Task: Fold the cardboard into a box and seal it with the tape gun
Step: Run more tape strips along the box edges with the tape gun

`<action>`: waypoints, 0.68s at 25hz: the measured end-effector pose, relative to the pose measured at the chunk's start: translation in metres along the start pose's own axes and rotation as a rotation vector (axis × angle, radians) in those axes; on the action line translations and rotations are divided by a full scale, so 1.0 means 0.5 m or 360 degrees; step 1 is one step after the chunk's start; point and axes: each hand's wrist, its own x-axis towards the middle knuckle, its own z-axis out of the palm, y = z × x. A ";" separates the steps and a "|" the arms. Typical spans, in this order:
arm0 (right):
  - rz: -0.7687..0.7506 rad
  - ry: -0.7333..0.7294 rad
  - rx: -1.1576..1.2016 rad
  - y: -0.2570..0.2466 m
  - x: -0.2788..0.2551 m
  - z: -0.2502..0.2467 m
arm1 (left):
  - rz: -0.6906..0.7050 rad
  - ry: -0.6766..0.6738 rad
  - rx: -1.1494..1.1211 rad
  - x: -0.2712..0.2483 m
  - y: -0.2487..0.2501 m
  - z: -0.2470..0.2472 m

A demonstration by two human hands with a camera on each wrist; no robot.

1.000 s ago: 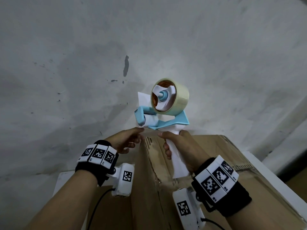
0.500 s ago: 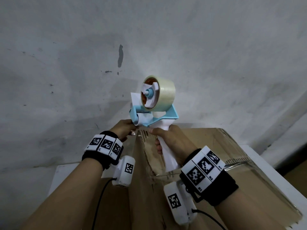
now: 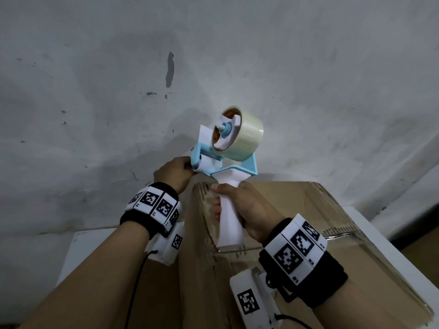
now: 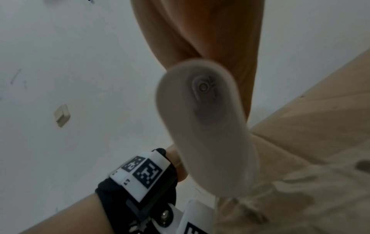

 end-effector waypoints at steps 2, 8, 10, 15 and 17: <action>0.0004 -0.0021 -0.0076 0.001 -0.001 -0.001 | -0.0009 -0.0013 0.0103 0.003 -0.005 0.001; -0.0046 -0.0055 -0.0468 0.012 0.001 0.016 | -0.0233 -0.0155 -0.0582 -0.011 -0.035 0.016; -0.0063 -0.0055 -0.0515 0.011 -0.001 0.022 | -0.0397 -0.0170 -0.0803 -0.005 -0.038 0.028; -0.0022 -0.0065 -0.0547 0.016 -0.002 0.020 | -0.0493 -0.0288 -0.0636 -0.035 -0.148 0.113; -0.0047 -0.0066 -0.0567 0.019 0.003 0.014 | -0.0306 -0.0196 -0.0461 -0.050 -0.196 0.141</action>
